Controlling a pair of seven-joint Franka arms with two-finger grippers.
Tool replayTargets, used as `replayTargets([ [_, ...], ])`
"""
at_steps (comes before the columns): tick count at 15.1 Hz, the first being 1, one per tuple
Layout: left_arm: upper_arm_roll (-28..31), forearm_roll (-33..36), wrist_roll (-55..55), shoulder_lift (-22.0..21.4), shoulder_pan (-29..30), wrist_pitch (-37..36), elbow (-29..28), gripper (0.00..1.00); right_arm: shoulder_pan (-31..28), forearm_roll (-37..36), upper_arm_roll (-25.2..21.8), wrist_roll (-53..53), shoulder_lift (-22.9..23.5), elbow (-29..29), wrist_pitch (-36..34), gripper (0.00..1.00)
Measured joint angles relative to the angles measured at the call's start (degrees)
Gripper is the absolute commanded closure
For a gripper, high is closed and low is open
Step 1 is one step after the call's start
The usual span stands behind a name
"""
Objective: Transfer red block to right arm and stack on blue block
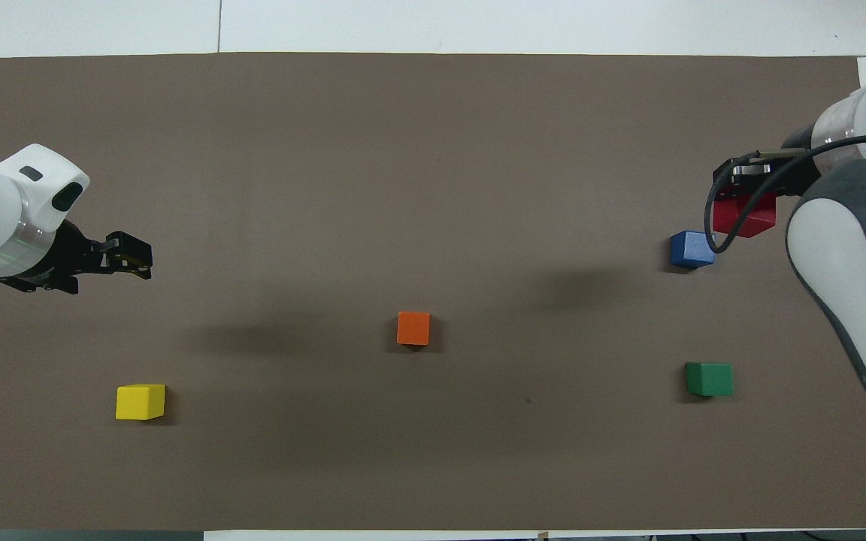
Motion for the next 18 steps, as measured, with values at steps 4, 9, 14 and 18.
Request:
replayTargets([
  [4,0.1,0.09,0.54,0.0,-0.03,-0.02,-0.34,0.0,-0.54,-3.32,-0.1,-0.03,3.53,-5.69,13.36,1.0],
  [9,0.12,0.41,0.91,0.33,-0.25,-7.25,8.23,0.0,-3.04,-3.51,-0.28,-0.67,3.81,-11.84,20.57,1.0],
  [14,0.32,0.6,1.09,2.05,-0.18,-11.68,14.75,0.0,-4.17,-3.51,-0.29,-1.19,3.01,-16.18,21.98,1.0],
  [18,1.02,0.6,1.09,2.06,-0.96,-12.31,14.21,0.0,-4.13,-3.51,0.01,-1.98,1.83,-18.91,24.0,1.0],
])
